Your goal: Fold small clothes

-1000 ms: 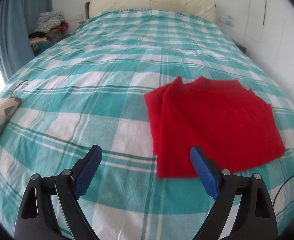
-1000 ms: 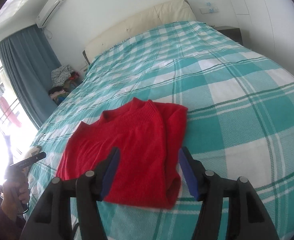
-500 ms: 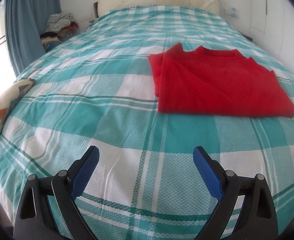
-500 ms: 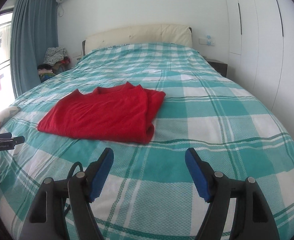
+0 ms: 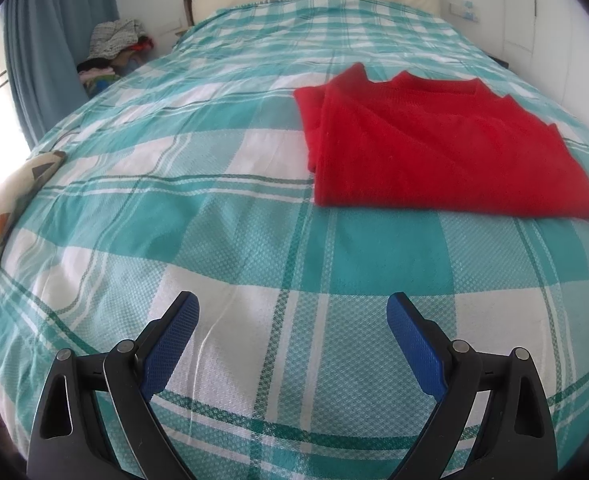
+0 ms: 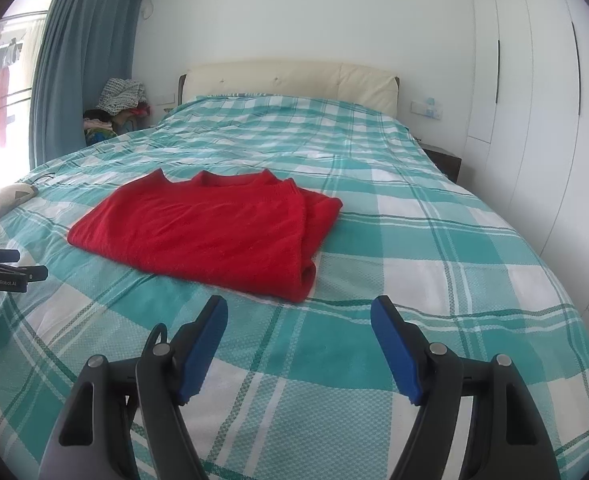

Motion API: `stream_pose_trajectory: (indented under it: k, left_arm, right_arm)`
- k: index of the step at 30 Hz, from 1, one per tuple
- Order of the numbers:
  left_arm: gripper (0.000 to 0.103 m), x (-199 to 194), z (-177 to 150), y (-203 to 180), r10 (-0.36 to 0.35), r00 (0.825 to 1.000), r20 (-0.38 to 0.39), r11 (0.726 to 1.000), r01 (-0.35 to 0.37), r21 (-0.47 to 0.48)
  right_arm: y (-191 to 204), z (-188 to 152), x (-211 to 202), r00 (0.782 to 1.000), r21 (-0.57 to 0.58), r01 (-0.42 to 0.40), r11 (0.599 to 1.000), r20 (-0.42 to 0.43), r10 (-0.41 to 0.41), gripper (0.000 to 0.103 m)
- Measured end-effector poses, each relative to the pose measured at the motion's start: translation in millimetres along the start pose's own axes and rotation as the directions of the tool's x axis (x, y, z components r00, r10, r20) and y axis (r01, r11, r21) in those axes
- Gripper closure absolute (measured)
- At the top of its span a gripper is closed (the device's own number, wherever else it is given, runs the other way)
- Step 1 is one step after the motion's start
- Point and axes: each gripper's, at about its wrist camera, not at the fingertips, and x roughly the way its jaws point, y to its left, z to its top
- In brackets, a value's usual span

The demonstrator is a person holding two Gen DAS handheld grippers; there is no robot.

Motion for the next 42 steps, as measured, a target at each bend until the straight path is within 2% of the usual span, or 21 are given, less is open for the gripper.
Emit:
stream_pose_trajectory:
  k: [5, 8, 14, 21, 23, 27, 29, 31, 33, 35, 37, 40, 42]
  left_arm:
    - [0.007, 7, -2, 0, 0.006, 1.000, -0.022, 1.000, -0.006, 0.000]
    - [0.007, 7, -2, 0, 0.001, 1.000, -0.025, 1.000, -0.001, -0.006]
    - [0.007, 9, -1, 4, -0.018, 0.999, -0.039, 1.000, 0.018, -0.021]
    - [0.007, 7, -1, 6, -0.029, 0.999, -0.037, 0.999, 0.027, -0.036]
    - [0.007, 6, 0, 8, -0.036, 0.999, -0.034, 0.998, 0.035, -0.046]
    - [0.007, 5, 2, 17, -0.054, 0.998, -0.037, 0.995, 0.051, -0.084]
    - [0.007, 2, 5, 23, -0.068, 0.997, -0.032, 0.992, 0.064, -0.107]
    - [0.007, -2, 7, 25, -0.080, 0.997, -0.019, 0.990, 0.077, -0.122]
    - [0.007, -6, 10, 26, -0.082, 0.997, -0.001, 0.989, 0.082, -0.125]
    - [0.007, -8, 10, 26, -0.071, 0.997, 0.010, 0.990, 0.072, -0.119]
    - [0.007, -6, 11, 27, -0.068, 0.998, 0.002, 0.991, 0.068, -0.118]
    - [0.007, -3, 11, 32, -0.073, 0.997, -0.004, 0.988, 0.072, -0.135]
    - [0.007, -2, 12, 35, -0.073, 0.997, -0.005, 0.987, 0.072, -0.144]
  right_arm:
    - [10, 4, -12, 0.997, -0.059, 0.024, 0.998, 0.069, -0.020, 0.029]
    - [18, 5, -18, 0.995, -0.095, 0.015, 0.995, 0.100, -0.006, 0.029]
    - [19, 3, -11, 0.998, -0.088, -0.012, 0.996, 0.068, 0.018, 0.029]
    - [12, 5, -18, 0.995, -0.053, -0.027, 0.998, 0.094, 0.032, 0.030]
    - [15, 10, -34, 0.985, -0.060, -0.044, 0.997, 0.166, 0.054, 0.030]
    - [32, 36, -83, 0.948, -0.197, -0.039, 0.980, 0.303, 0.099, 0.029]
    - [33, 53, -96, 0.936, -0.236, -0.074, 0.969, 0.318, 0.149, 0.024]
    - [25, 69, -92, 0.937, -0.229, -0.151, 0.962, 0.276, 0.213, 0.020]
    - [14, 80, -67, 0.947, -0.199, -0.221, 0.955, 0.190, 0.259, 0.020]
    - [2, 84, -27, 0.954, -0.155, -0.264, 0.952, 0.099, 0.281, 0.020]
    - [-15, 80, 24, 0.957, -0.050, -0.290, 0.956, -0.011, 0.290, 0.021]
    - [-44, 68, 99, 0.937, 0.160, -0.301, 0.940, -0.131, 0.323, 0.021]
    - [-55, 60, 139, 0.920, 0.262, -0.290, 0.920, -0.190, 0.344, 0.025]
